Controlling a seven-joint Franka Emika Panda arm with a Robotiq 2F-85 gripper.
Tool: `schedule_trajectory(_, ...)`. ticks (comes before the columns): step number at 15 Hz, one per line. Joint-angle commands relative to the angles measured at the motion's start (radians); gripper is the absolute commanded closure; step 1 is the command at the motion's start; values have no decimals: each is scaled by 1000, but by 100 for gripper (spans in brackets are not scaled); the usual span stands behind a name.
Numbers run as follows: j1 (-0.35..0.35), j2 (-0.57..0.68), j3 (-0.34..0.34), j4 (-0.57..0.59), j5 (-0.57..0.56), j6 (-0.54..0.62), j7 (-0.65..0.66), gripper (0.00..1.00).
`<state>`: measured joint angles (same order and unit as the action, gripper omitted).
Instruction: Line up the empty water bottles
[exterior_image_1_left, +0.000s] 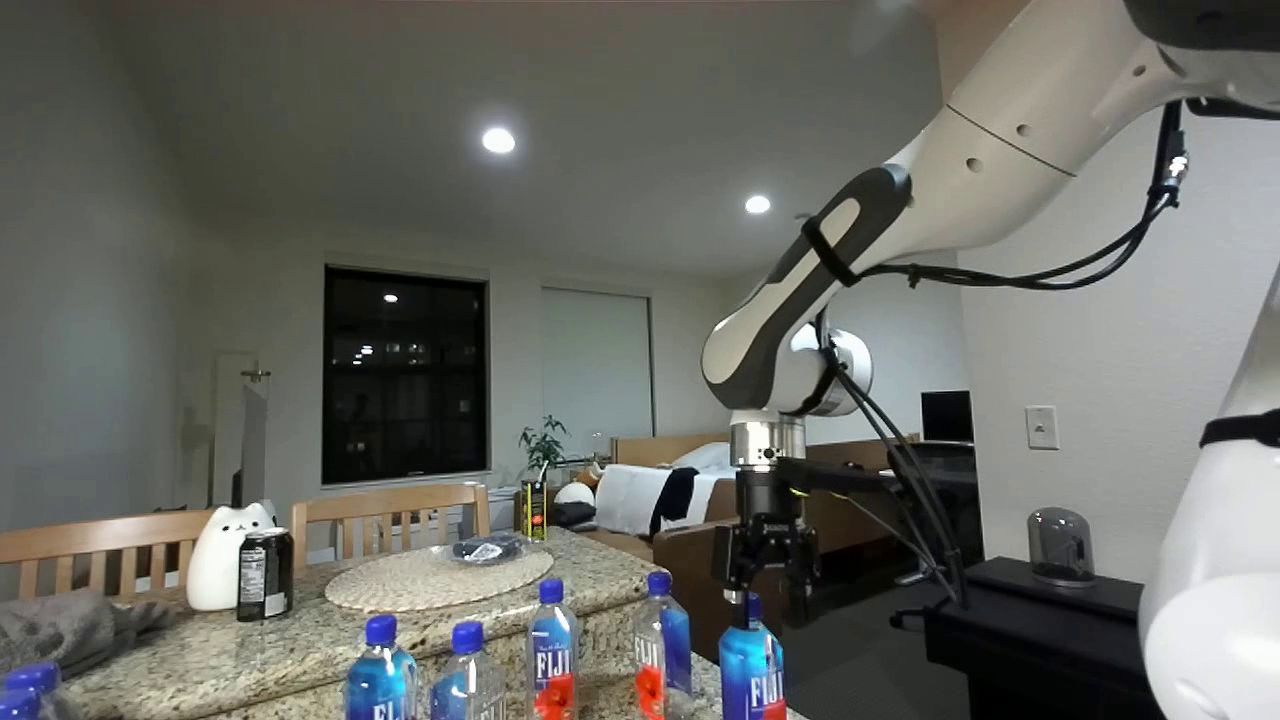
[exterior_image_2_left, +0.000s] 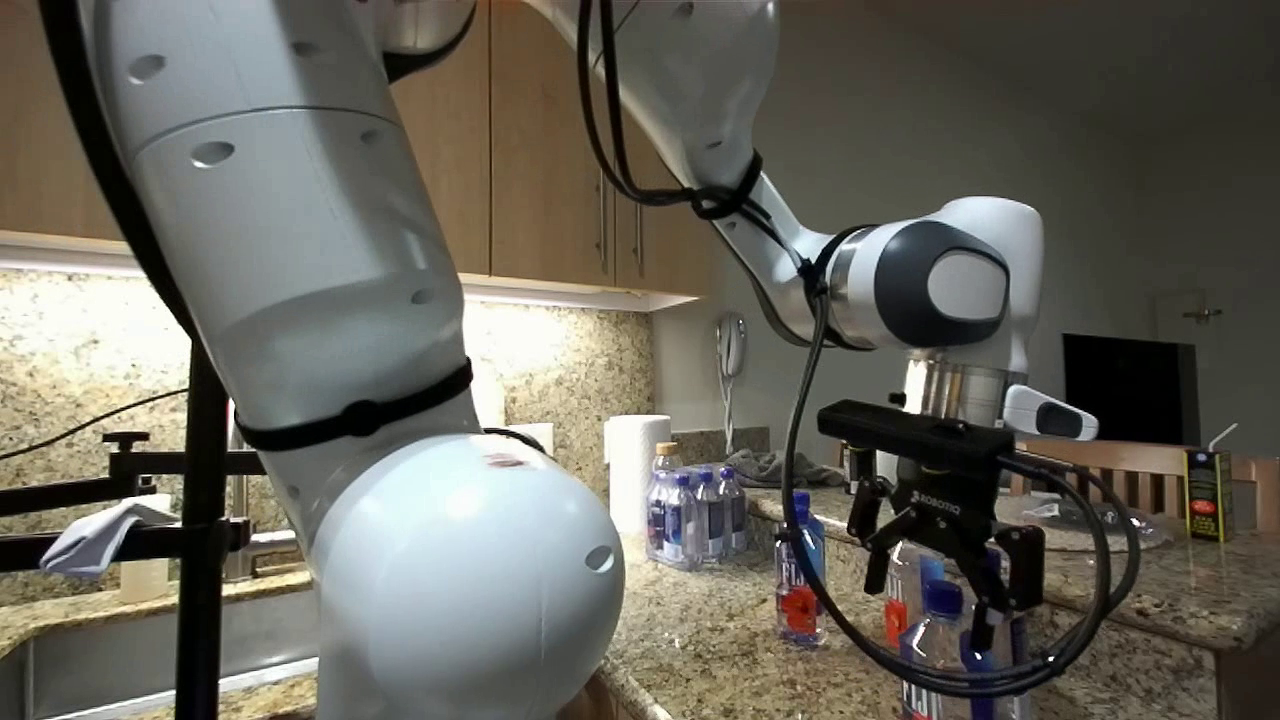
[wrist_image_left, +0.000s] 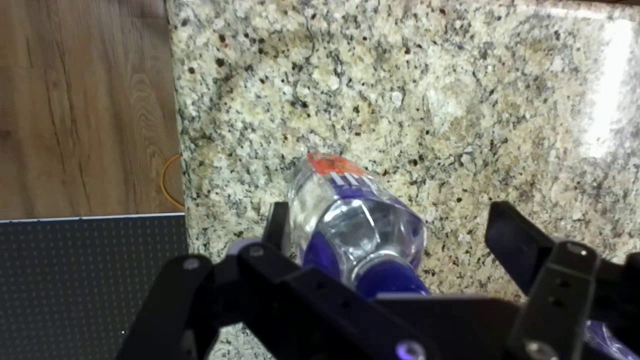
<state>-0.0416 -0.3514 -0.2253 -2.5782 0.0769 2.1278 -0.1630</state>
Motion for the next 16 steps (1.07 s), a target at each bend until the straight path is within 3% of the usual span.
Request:
schedule_trajectory(1, -43, 5, 45, 24, -34, -44, 42, 0)
schedule_trajectory(9, -64, -3, 142, -33, -71, 167, 225, 0)
schedule_trajectory(13, -94, 3, 182, -31, -153, 147, 390, 0)
schedule_trajectory(16, -94, 16, 192, -36, -163, 151, 437, 0)
